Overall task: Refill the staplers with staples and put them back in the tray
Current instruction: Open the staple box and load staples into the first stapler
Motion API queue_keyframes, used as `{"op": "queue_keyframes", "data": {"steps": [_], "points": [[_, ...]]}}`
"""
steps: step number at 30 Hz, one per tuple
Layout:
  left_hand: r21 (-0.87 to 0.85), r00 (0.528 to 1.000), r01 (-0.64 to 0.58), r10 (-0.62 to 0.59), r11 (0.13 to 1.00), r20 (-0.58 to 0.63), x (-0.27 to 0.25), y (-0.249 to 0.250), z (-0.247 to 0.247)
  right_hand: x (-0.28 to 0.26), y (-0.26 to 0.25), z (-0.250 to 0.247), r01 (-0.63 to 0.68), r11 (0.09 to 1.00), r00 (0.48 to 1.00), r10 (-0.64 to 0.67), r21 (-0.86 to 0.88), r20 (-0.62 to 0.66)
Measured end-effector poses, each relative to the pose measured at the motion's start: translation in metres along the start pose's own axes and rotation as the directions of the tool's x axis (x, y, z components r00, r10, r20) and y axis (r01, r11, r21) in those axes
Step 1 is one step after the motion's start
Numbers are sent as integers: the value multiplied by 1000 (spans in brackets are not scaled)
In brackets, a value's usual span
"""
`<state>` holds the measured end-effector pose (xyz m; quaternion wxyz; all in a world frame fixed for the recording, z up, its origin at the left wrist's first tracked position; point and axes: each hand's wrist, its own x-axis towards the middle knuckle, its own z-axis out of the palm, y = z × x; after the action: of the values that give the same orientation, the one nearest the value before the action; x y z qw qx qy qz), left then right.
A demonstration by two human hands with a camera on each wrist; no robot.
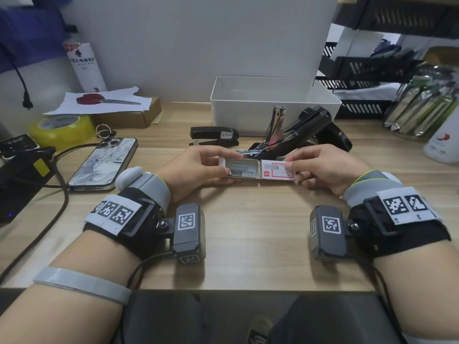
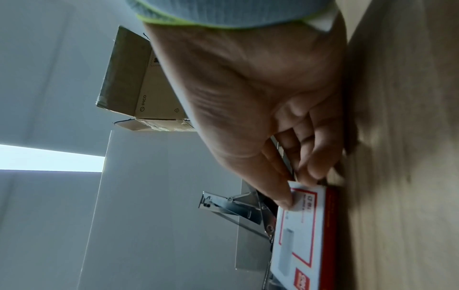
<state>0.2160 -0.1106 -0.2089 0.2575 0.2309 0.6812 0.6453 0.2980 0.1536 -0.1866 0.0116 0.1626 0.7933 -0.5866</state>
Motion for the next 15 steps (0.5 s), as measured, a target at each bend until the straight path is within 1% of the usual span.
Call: {"op": "queue_keyframes", "data": {"steps": [2,5,9,11,13,15], "points": [[-21,1000,11,-11,1000,6,1,-1,0,1,2,-3,-10,1000,1000,10,-5,-8],[-57,1000,16,-16,998,11,1,0,2,3,3,-6,-8,999,1000,8,41,-14],[-112,1000,27,-27,993,8,-1,3,0,8,4,-13,-24,994,996,32,103,-82],[-133,999,32,-31,991,12,-2,3,0,9,5,-14,-32,998,994,36,48,-106],[-138,999,33,-33,990,3,-2,2,0,6,4,-12,-30,998,993,25,-48,-113],[-143,999,36,-36,989,0,-2,3,0,0,-2,-7,18,991,992,-35,-133,-123]]}}
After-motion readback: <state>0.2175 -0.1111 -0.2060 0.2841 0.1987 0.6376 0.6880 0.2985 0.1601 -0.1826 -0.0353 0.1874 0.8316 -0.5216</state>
